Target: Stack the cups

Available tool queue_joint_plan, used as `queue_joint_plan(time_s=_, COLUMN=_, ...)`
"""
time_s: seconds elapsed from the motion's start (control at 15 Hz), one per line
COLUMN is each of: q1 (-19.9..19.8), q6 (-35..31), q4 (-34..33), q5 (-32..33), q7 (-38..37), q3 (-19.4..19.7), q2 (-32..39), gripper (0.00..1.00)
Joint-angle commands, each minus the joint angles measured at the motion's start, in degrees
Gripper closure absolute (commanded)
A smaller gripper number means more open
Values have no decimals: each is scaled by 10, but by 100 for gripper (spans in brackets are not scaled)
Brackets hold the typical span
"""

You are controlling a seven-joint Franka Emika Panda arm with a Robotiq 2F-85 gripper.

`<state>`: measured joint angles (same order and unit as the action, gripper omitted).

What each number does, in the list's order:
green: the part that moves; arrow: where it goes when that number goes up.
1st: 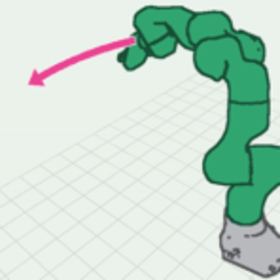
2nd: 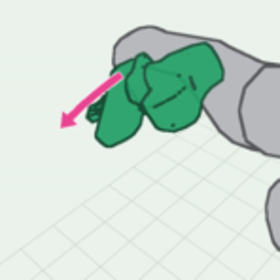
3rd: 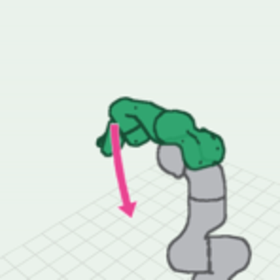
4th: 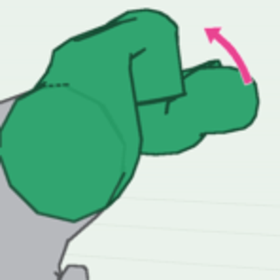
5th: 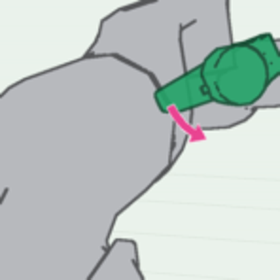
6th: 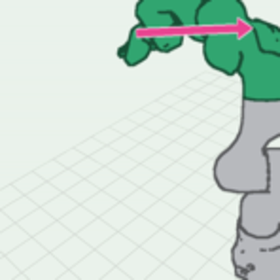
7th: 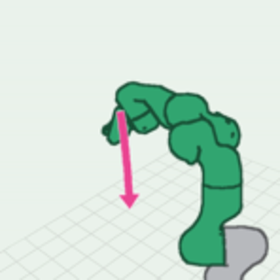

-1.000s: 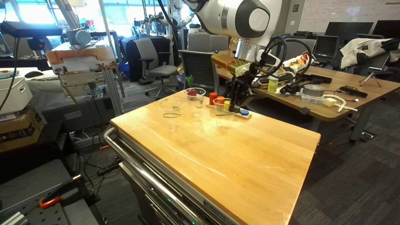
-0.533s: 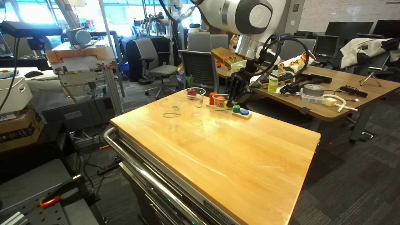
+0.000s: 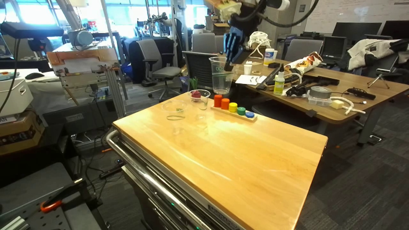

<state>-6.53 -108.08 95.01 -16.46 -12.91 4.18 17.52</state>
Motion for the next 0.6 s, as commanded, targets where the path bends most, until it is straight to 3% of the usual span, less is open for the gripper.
queue_joint_plan(time_s=0.0, q1=15, q6=11, q4=118, q5=-3, q7=5, q3=-6, q2=-121, gripper=99)
queue_joint_plan(time_s=0.27, q1=37, q6=7, q4=213, q5=-3, q7=30, q3=-22, q2=-189, gripper=99)
queue_joint_plan(time_s=0.53, q1=60, q6=-62, q4=294, q5=9, q7=53, q3=-42, q2=-200, gripper=99)
